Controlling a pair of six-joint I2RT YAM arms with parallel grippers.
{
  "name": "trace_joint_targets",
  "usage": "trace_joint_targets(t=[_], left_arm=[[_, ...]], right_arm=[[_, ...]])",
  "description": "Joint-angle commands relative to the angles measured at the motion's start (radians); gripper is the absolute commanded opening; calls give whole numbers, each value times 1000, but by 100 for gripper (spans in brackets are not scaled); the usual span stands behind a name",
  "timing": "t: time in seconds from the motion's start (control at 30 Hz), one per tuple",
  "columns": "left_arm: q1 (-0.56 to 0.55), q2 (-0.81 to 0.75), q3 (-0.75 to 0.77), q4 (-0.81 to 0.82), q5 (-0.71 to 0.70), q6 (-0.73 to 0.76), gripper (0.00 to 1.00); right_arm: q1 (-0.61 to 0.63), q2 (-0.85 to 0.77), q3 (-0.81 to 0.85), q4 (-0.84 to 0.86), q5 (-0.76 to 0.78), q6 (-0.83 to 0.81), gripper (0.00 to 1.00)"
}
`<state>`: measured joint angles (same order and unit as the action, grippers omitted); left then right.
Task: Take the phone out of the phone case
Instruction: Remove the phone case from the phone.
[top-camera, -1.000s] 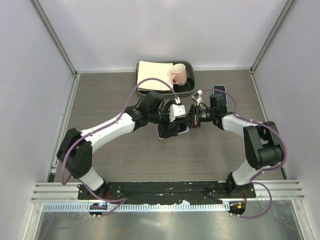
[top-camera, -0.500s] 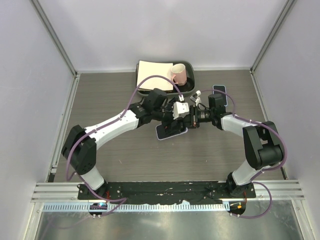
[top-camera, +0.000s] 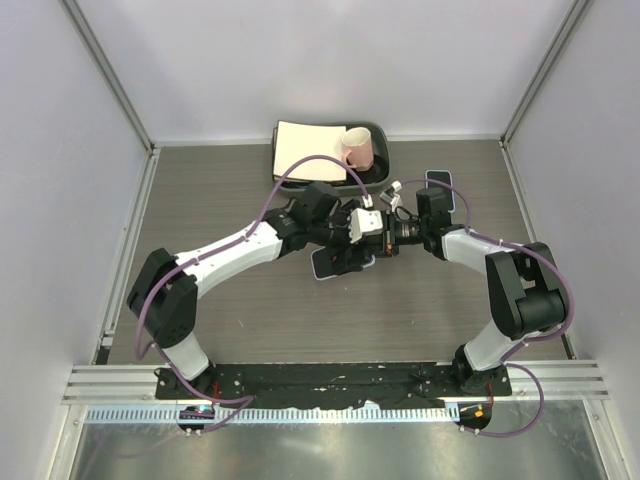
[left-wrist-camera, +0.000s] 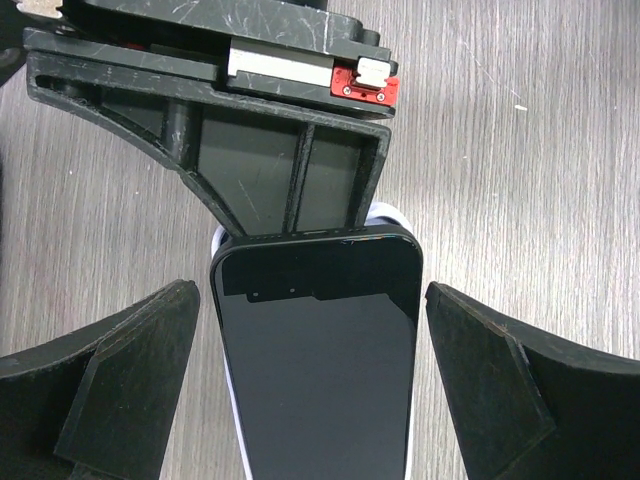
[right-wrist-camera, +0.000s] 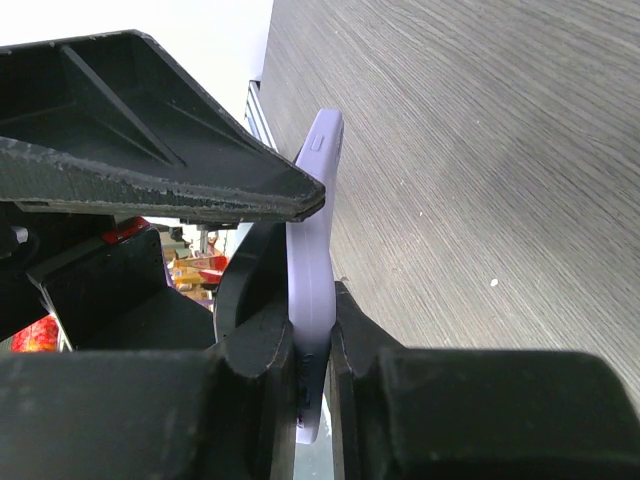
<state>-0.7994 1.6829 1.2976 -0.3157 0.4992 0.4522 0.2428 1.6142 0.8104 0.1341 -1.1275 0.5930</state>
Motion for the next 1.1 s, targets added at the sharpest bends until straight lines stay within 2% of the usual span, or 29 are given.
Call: trace_joint_targets(t=[0.0,0.07,0.2,0.3,0.37,0.43,0.5,0.57,0.6,0.63,1.07], left_arm=[[-4,1,28,12,5,0,100],[-4,-2,28,10,12,0,98],[-4,-3,25,10,24,-1,86],[-6,0,25,18,28,-12,70],[-7,0,25,15,36,-14,65],[-12,1,23,10,45,-12,51],[-15,1,20,13,47,-15,29],[-17,0,19,18,44,-21,15],[-17,-5,14,21,39,-24,3],[-17,-9,12,26,39,-26,0],[-1,-80,6,30,79,-69,0]], right_arm=[[6,-51,13,41,-51,5,1],[6,-51,10,41,-48,5,1],[6,-48,12,39,-37,2,1],[6,-43,15,36,-34,2,1],[4,-40,16,36,-35,5,1],[6,-39,16,36,-34,5,1],[6,-33,18,30,-31,-2,1],[3,-22,29,-2,-23,-38,1],[-2,-8,35,-22,-18,-53,1],[-10,2,45,-54,-17,-71,1],[-30,23,64,-106,29,-119,1]])
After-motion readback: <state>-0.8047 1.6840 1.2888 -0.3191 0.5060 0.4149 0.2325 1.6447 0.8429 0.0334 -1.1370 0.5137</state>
